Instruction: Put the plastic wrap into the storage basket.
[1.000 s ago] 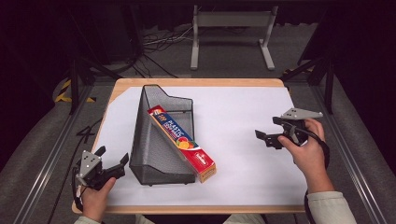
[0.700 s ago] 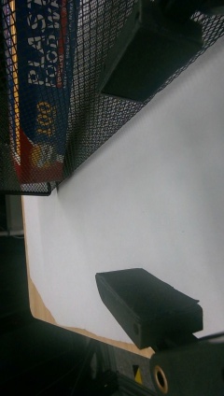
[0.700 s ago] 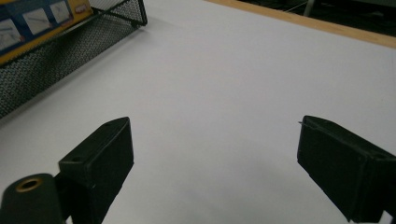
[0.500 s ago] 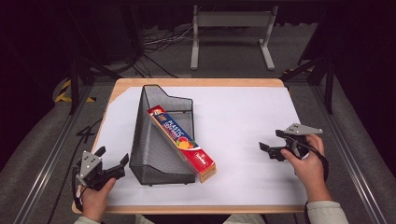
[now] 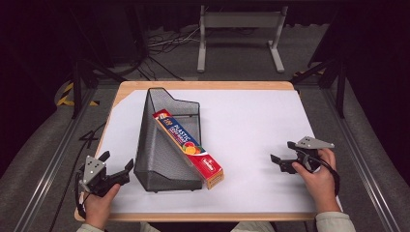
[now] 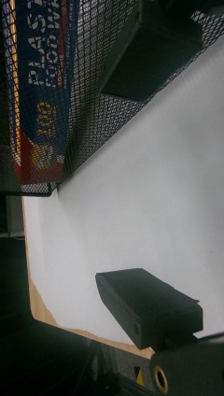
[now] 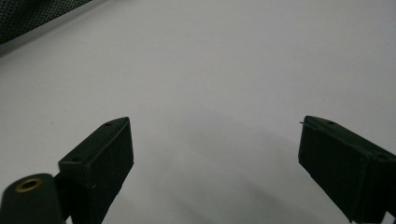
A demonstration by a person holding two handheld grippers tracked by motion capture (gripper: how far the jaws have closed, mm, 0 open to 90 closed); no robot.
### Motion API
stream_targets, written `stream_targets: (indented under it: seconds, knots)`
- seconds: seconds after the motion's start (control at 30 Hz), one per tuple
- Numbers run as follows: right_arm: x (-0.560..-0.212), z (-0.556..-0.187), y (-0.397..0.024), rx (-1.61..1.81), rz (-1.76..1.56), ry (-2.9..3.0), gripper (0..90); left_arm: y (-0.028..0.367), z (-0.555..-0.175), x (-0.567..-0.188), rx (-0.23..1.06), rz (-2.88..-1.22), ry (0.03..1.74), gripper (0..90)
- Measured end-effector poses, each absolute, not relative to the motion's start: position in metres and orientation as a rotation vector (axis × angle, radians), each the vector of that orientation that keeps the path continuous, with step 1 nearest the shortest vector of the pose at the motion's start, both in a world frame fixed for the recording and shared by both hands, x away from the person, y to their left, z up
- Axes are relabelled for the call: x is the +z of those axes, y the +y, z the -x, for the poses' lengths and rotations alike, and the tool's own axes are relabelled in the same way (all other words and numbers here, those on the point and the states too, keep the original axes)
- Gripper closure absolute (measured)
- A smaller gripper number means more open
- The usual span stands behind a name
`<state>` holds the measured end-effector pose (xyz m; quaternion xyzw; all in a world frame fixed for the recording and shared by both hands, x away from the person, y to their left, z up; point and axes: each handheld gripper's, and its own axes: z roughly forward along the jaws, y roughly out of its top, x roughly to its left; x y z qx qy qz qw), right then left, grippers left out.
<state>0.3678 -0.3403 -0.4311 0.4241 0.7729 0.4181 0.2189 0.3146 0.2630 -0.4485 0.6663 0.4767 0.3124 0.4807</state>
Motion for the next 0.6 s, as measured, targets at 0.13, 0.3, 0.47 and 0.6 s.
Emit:
stream_targets:
  seconds: [0.13, 0.3, 0.47, 0.6]
  knots:
    - [-0.4388, -0.3645, -0.3421, 1.142, -1.184, 2.148, 10.9, 0.2633, -0.3156, -0.4487, 0.76, -1.63, 1.16, 10.6]
    - [-0.4414, -0.3629, -0.3437, 1.138, -1.19, 2.145, 10.2, 0.2624, -0.3158, -0.4493, 0.762, -1.634, 1.16, 10.7]
    - [-0.4418, -0.3637, -0.345, 1.153, -1.2, 2.148, 9.5, 0.2625, -0.3156, -0.4497, 0.764, -1.635, 1.162, 10.7]
    - [-0.4421, -0.3647, -0.3459, 1.161, -1.21, 2.154, 8.9, 0.2634, -0.3152, -0.4504, 0.762, -1.638, 1.162, 10.8]
